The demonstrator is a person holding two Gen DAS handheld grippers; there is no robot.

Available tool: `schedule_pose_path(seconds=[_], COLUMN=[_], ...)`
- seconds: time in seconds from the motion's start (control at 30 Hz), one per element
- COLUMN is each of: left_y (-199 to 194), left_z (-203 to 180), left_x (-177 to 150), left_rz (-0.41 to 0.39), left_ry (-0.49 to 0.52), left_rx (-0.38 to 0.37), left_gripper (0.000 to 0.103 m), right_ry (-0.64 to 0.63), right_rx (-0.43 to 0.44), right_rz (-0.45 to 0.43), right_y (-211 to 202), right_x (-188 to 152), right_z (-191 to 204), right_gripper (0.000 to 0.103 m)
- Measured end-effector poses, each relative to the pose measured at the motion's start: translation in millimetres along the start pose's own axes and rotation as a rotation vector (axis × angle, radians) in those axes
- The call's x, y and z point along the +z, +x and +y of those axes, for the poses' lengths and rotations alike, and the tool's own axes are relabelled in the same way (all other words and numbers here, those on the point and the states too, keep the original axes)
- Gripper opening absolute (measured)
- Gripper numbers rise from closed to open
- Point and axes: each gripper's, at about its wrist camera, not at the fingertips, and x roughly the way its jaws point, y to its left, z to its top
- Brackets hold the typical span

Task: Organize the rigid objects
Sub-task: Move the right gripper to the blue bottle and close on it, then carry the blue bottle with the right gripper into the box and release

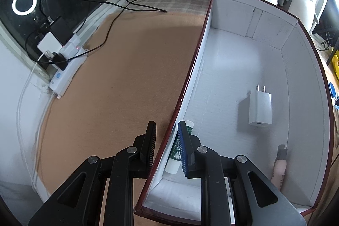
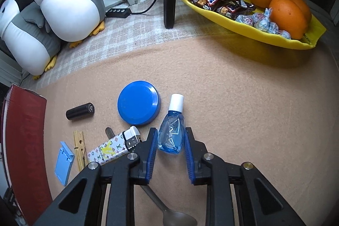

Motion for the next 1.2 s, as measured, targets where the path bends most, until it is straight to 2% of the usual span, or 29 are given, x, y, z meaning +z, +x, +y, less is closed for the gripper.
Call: schedule_pose_path(seconds=[0.27,0.37,0.67,0.9,1.2], left_y=[-1,-1,-1,-2,-4], left_z=[2,4,10,13,16], left_x=[-2,-3,-4,-6,-9], left_rz=[-0.033,-0.044,-0.056,-0.064,-0.079], left_ry=[-0.008,-0.02,-0.037,-0.045,-0.041], left_rx=[-0.023,-0.031,-0.079,-0.11,-0.143], left_gripper=[0.019,0.015,0.014,0.012,0.012], right_ry=[-0.017,-0.025,-0.076,-0.189,-0.389], right_rx=[-0.003,0.005,0.05,0.116,0.209], right_rz=[-0.046,-0.063,-0.114,-0.152,-0.138], right_y=[-28,-40,-79,-111,-127], right_x=[-15,-21,-41,-66,-114], right_z=[7,11,44,103,191], right_gripper=[0.022,0.022,0.022,0.022,0.022])
